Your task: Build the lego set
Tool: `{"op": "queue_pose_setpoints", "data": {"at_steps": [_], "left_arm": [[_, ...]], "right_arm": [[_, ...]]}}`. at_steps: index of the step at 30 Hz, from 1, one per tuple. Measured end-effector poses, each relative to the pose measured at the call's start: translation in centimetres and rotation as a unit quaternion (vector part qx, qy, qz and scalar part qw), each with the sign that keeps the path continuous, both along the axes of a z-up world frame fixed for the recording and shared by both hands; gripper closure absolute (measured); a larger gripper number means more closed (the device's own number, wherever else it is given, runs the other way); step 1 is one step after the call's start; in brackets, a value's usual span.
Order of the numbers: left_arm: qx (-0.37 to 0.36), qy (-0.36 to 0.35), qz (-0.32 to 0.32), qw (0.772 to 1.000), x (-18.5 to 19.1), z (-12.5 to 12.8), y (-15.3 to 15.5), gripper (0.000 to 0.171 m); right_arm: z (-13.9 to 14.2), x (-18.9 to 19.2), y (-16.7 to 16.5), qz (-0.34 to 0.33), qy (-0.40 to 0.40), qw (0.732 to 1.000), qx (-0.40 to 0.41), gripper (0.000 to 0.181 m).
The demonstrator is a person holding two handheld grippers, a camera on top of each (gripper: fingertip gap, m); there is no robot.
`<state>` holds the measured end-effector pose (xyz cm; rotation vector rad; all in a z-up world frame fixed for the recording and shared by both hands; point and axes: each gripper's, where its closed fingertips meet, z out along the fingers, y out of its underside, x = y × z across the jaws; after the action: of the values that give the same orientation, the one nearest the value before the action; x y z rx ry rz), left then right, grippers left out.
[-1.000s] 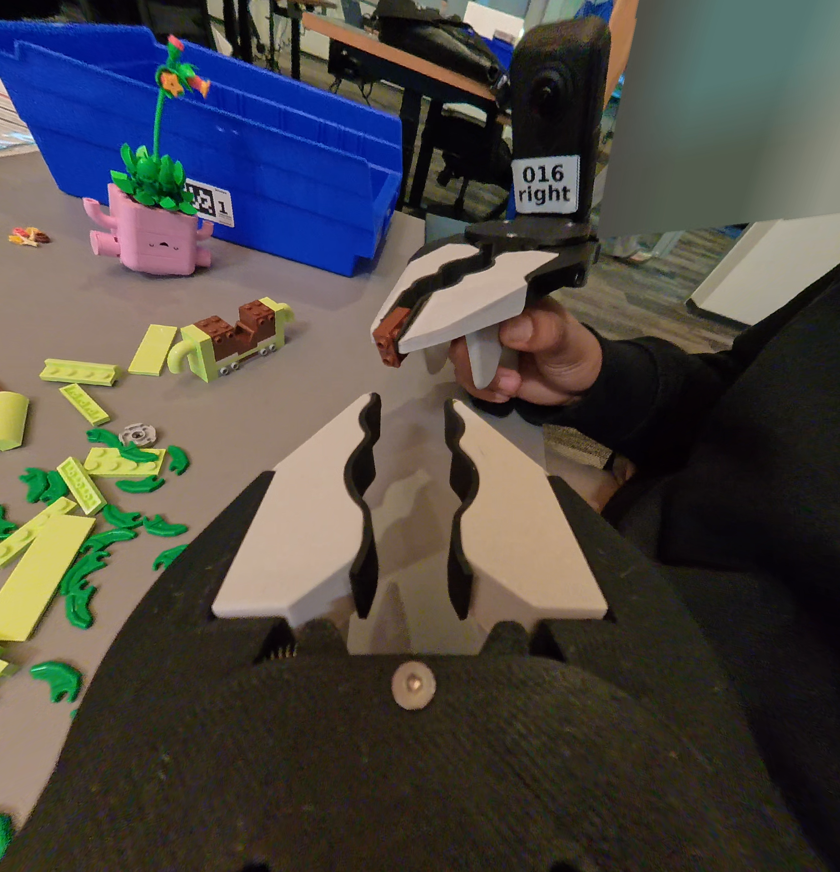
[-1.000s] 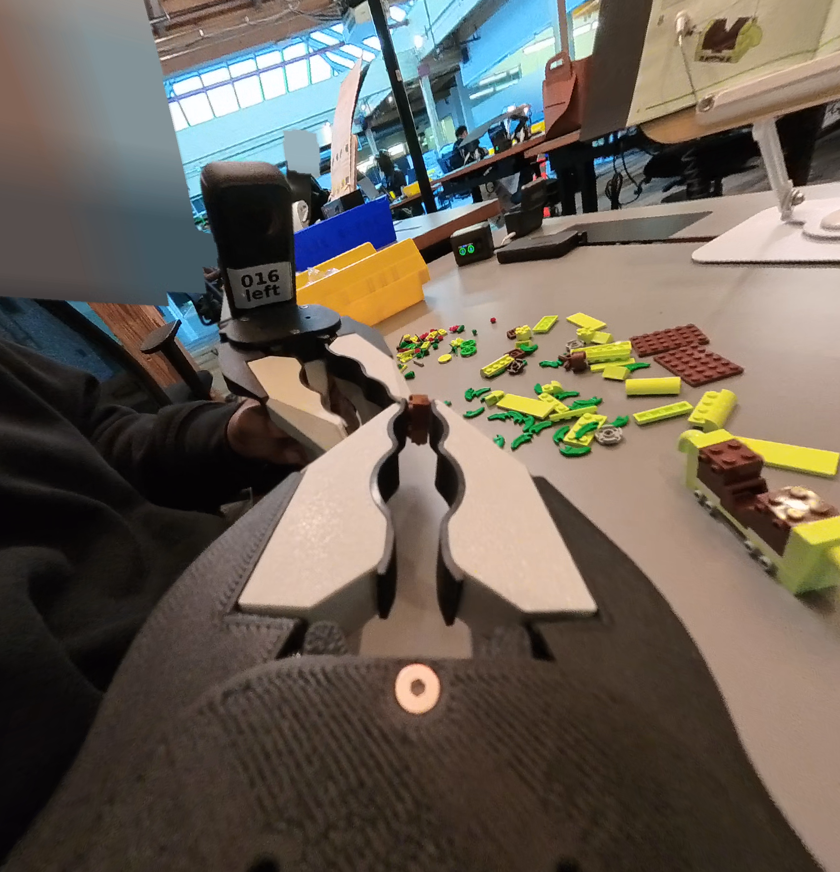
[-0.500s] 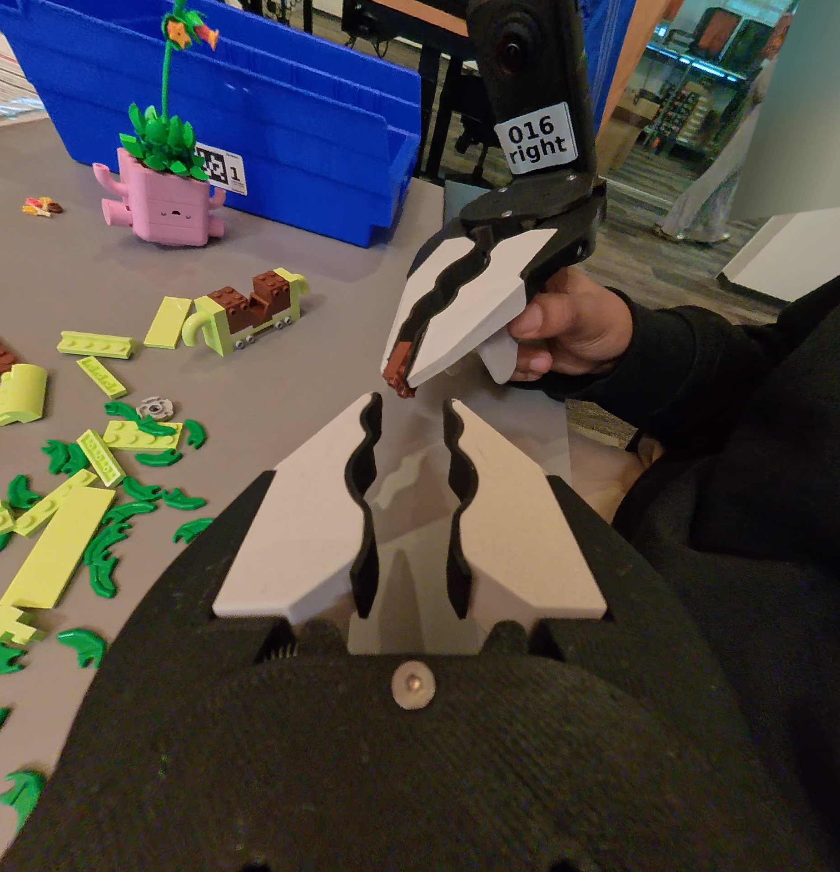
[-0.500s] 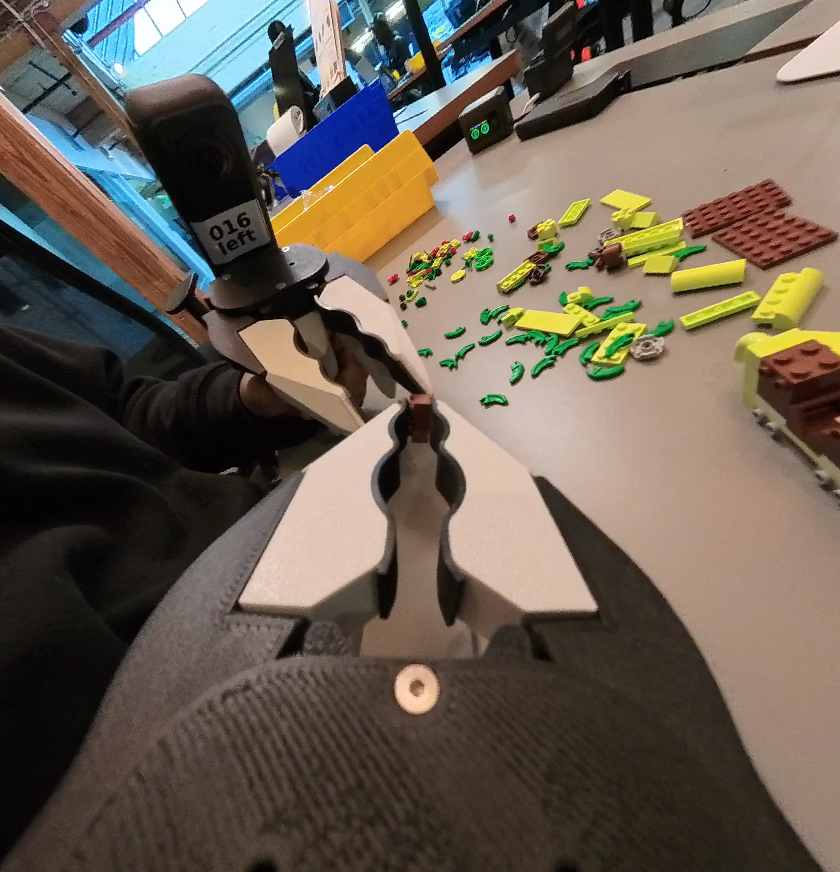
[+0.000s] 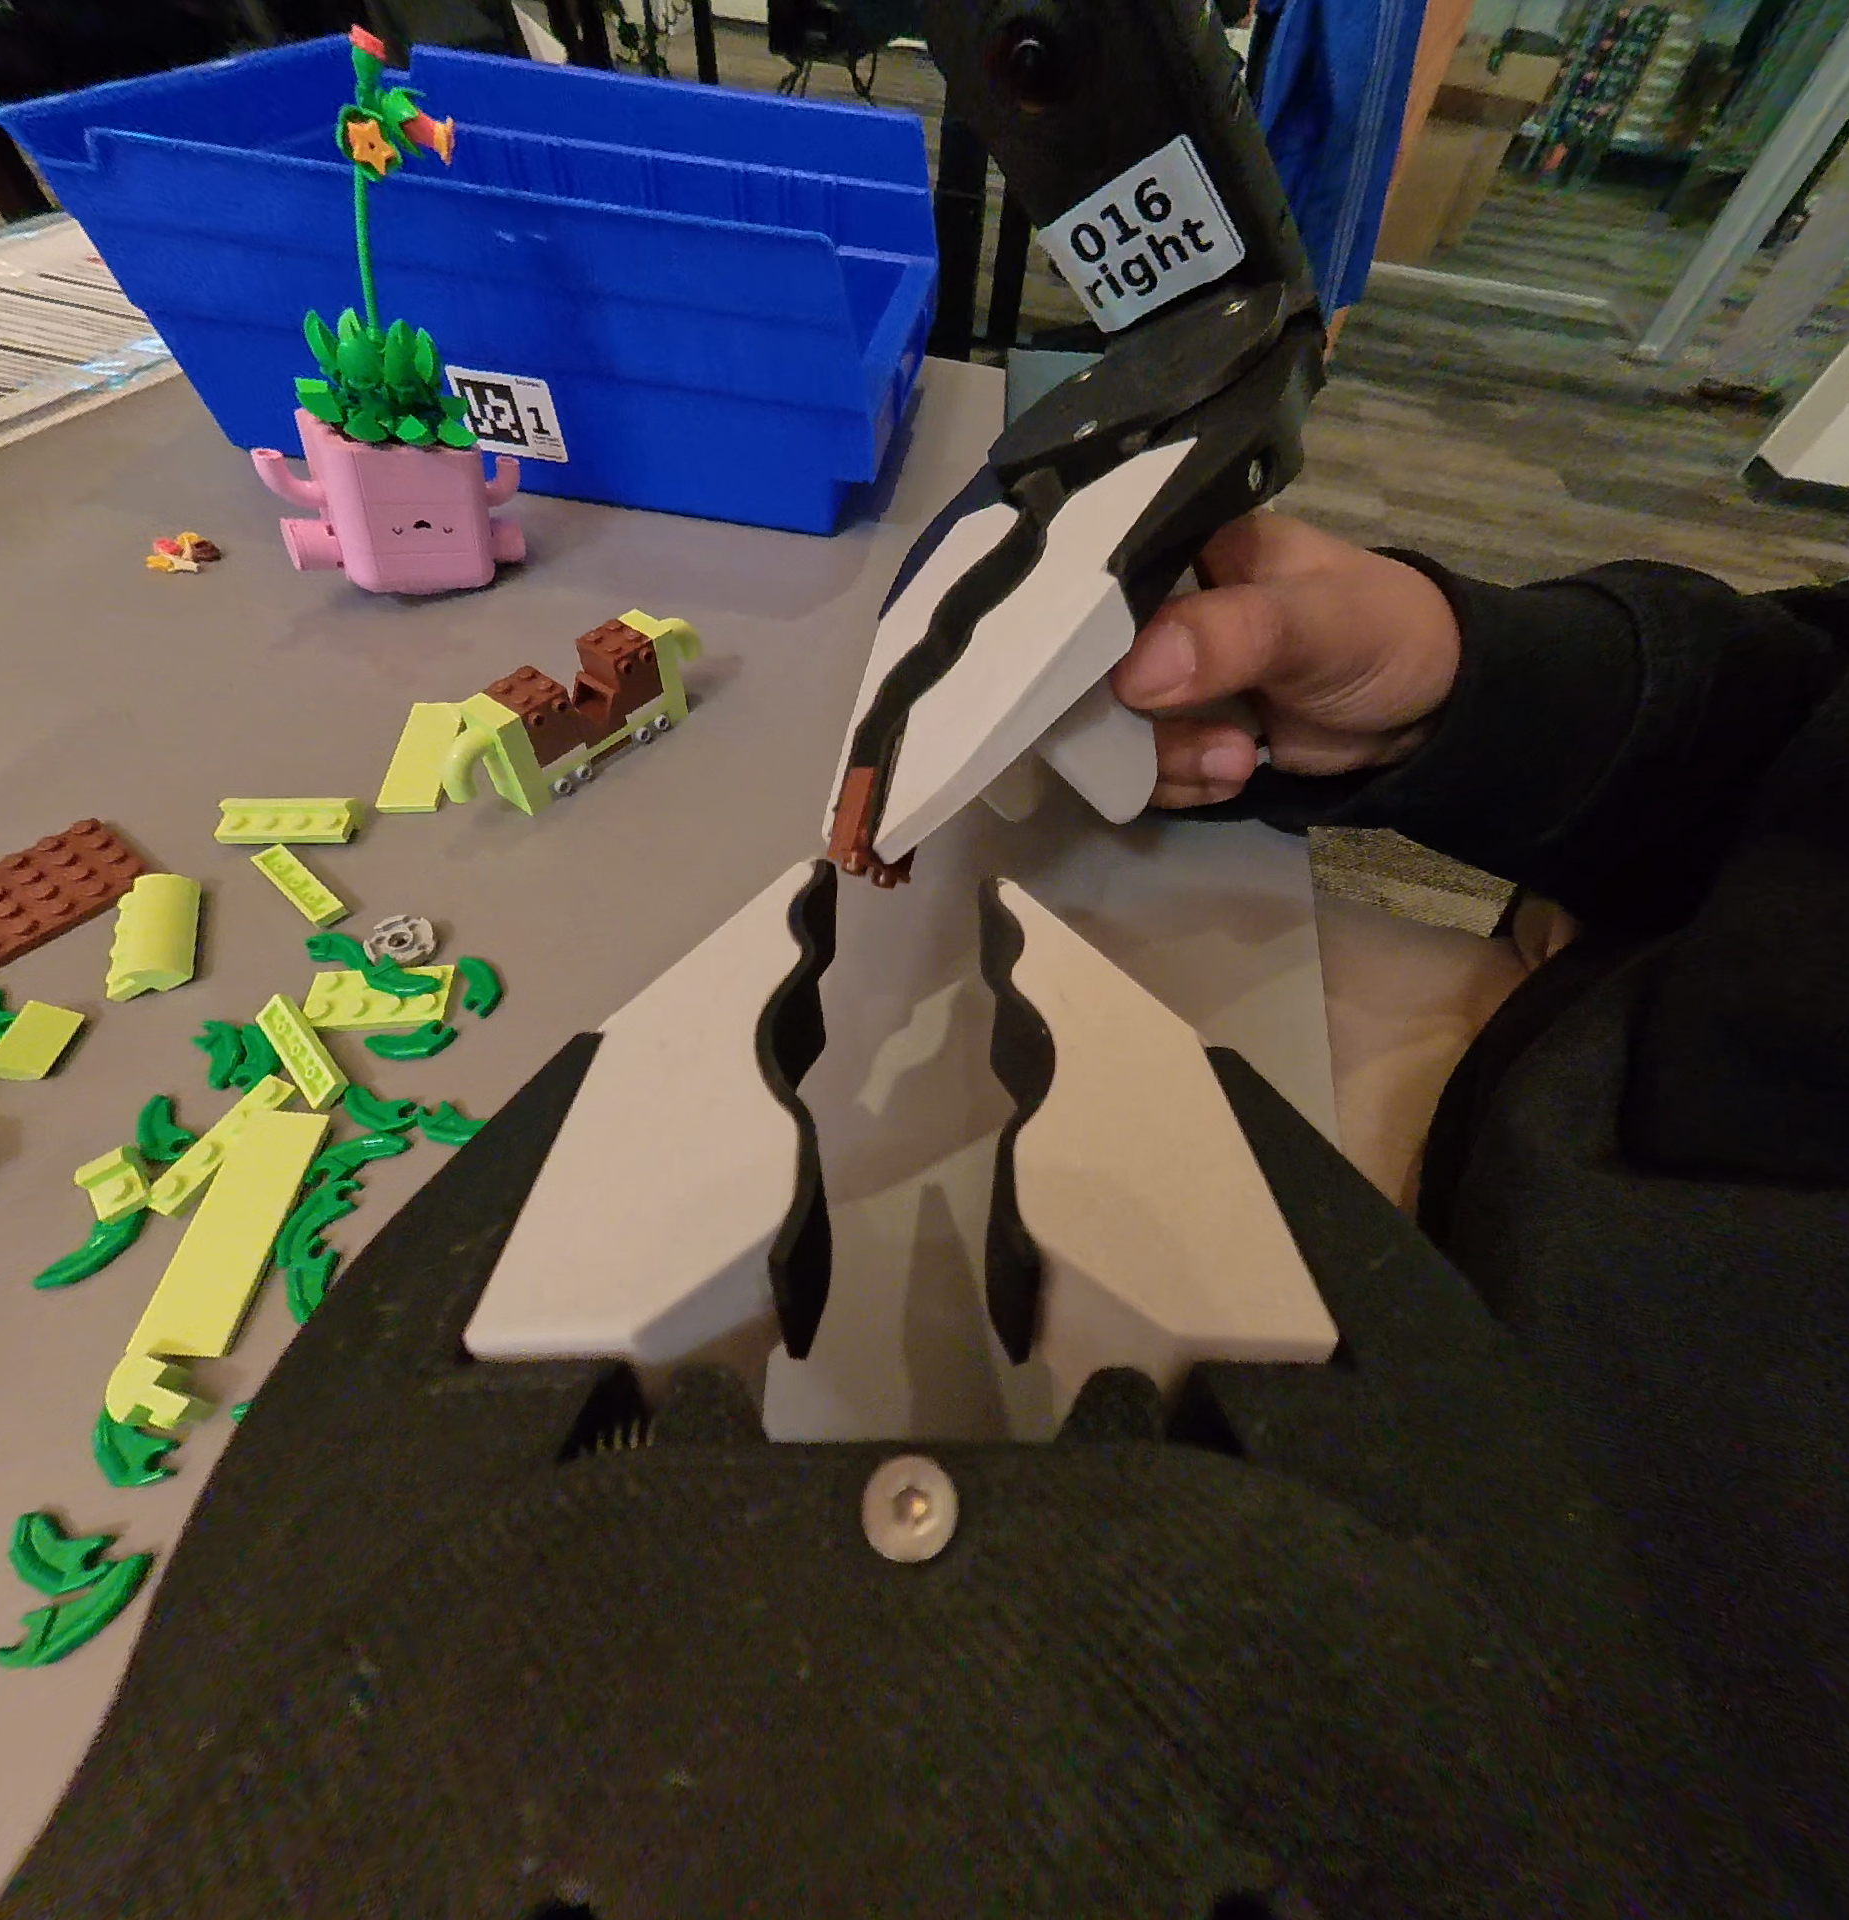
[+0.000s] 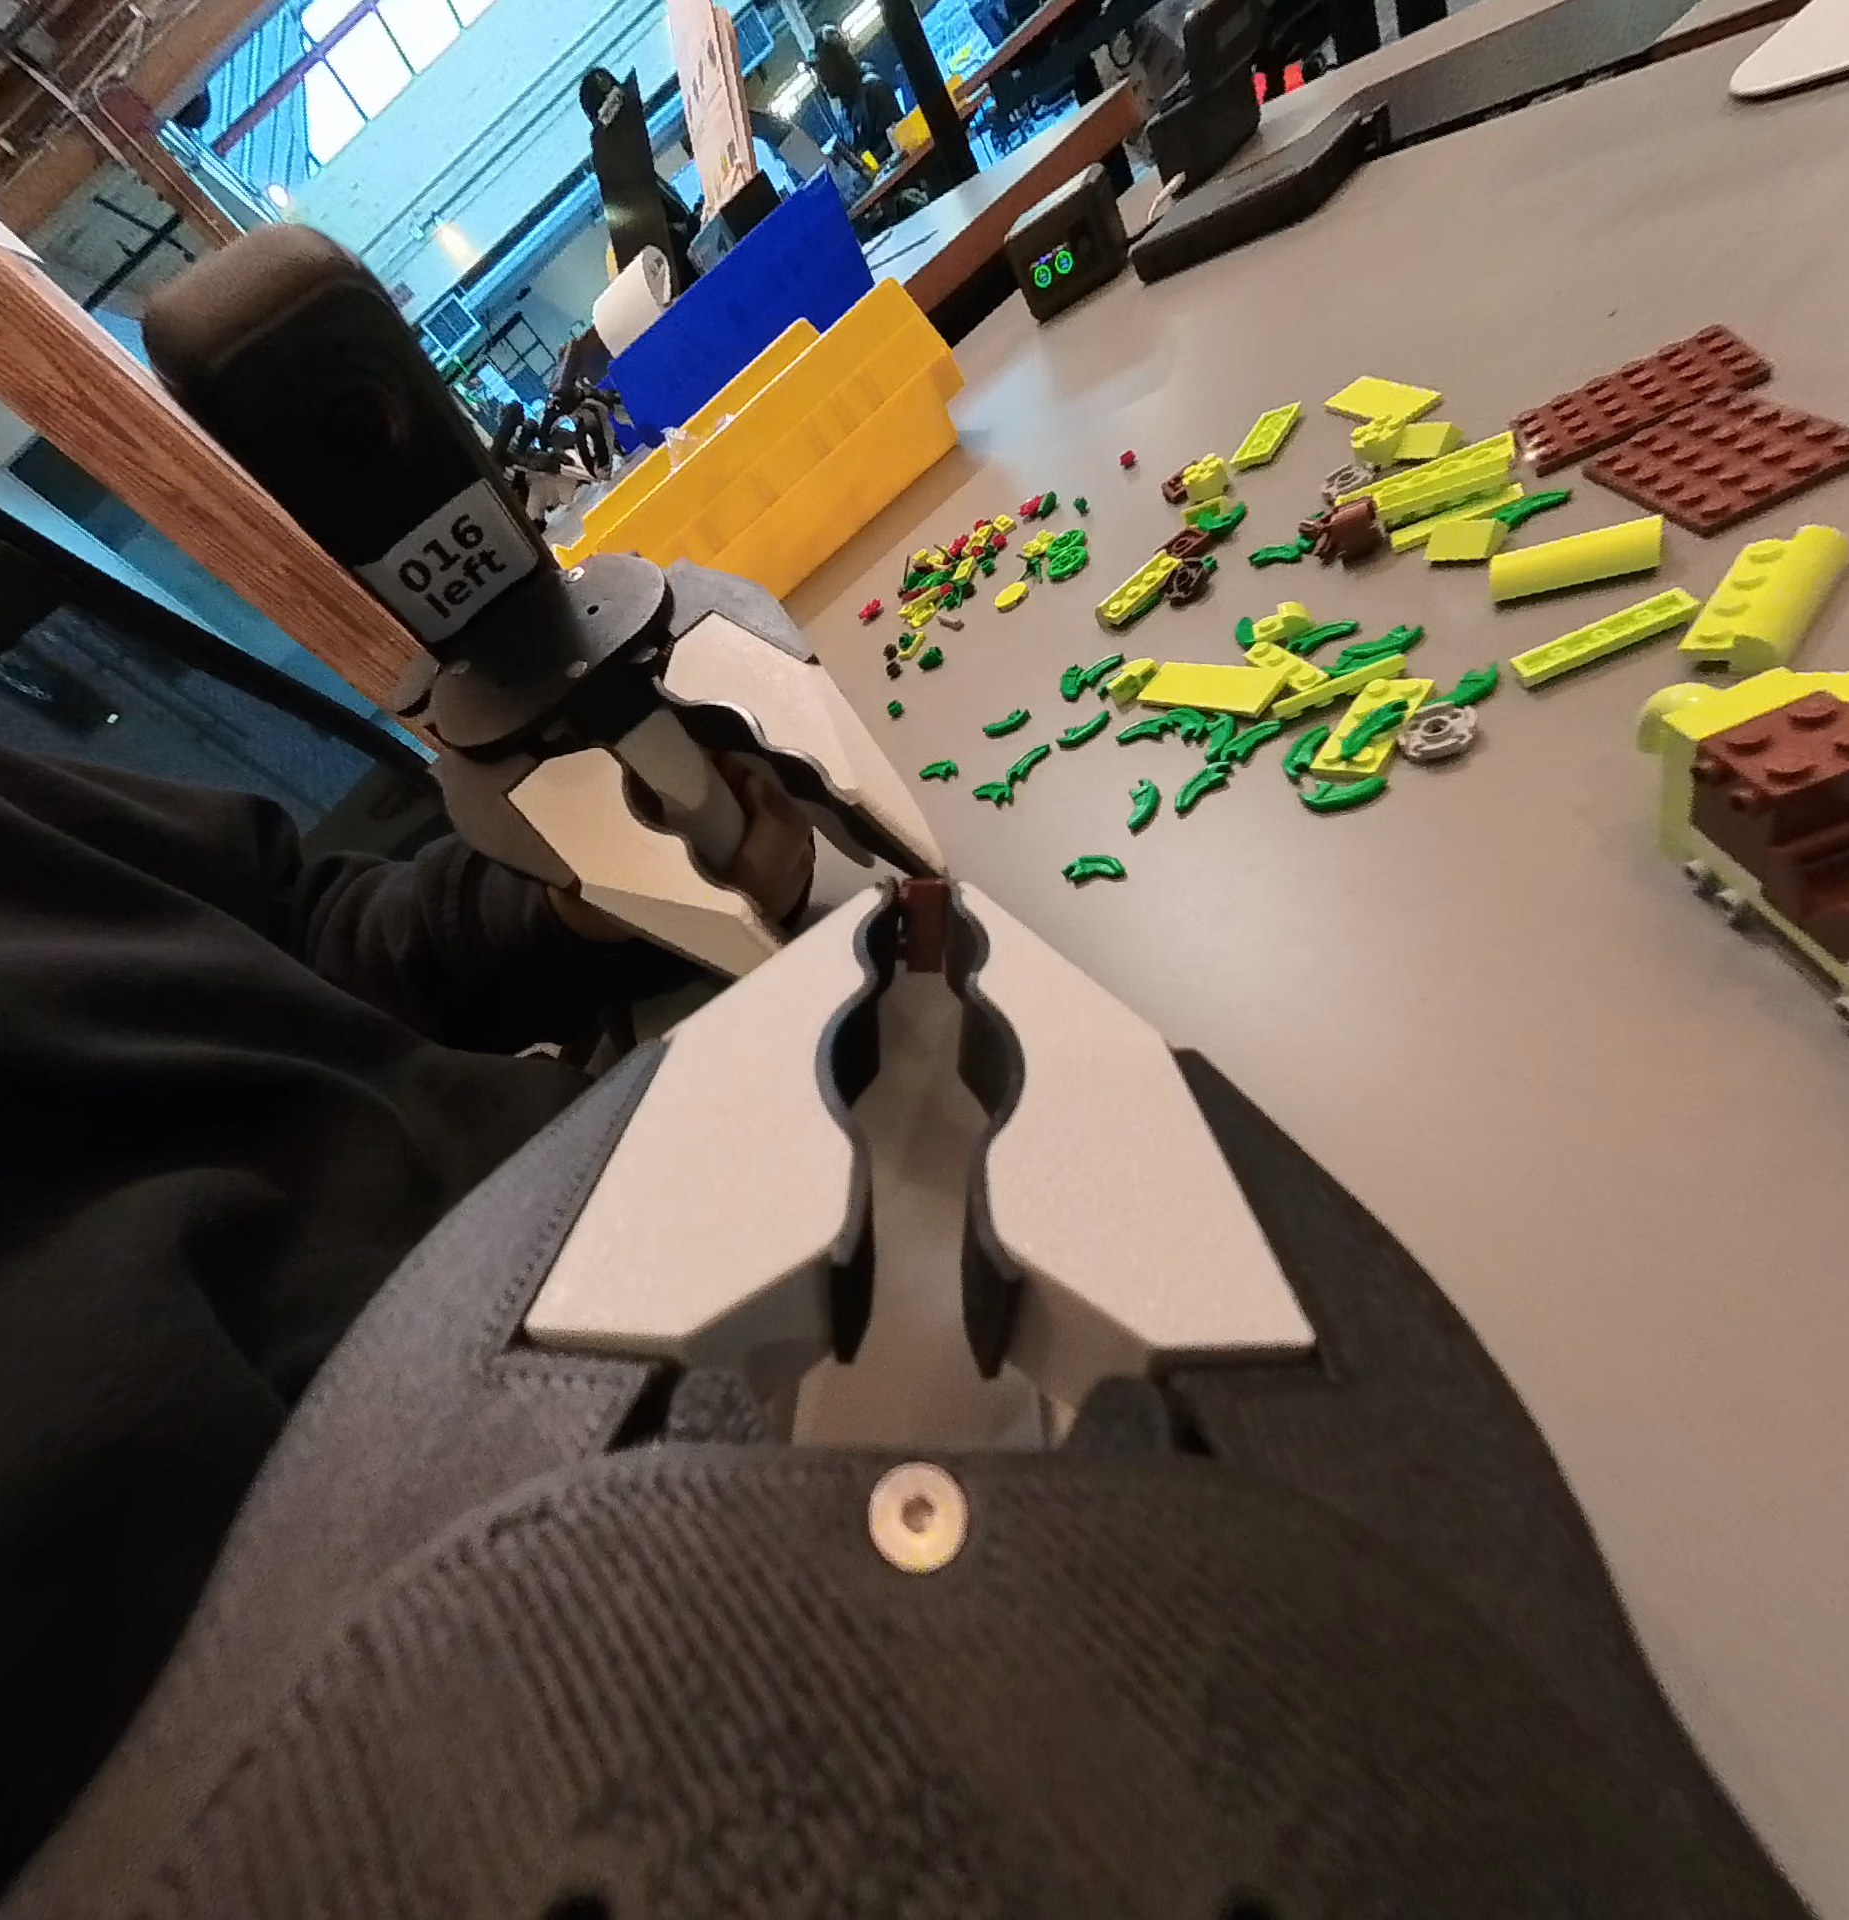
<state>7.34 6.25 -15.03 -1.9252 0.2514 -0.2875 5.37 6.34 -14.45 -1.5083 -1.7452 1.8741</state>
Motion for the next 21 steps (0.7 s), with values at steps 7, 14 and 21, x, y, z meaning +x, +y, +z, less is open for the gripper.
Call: {"op": "queue_pose_setpoints", "data": {"at_steps": [7,14,21], "left_arm": [[-0.017,0.019,0.013,1.0,-0.4,-0.8,0.1,0.147],[-0.043,0.015,0.011,0.999,-0.5,-1.4,-0.2,0.157],[-0.051,0.017,0.012,0.999,-0.6,-1.8,0.0,0.157]], "right_arm": [[0.0,-0.1,-0.1,-0.002,-0.003,1.0,-0.011,0.176],[-4.3,0.0,3.7,-0.084,-0.111,0.984,0.106,0.175],[-6.1,0.8,5.8,-0.105,-0.164,0.973,0.126,0.158]]}}
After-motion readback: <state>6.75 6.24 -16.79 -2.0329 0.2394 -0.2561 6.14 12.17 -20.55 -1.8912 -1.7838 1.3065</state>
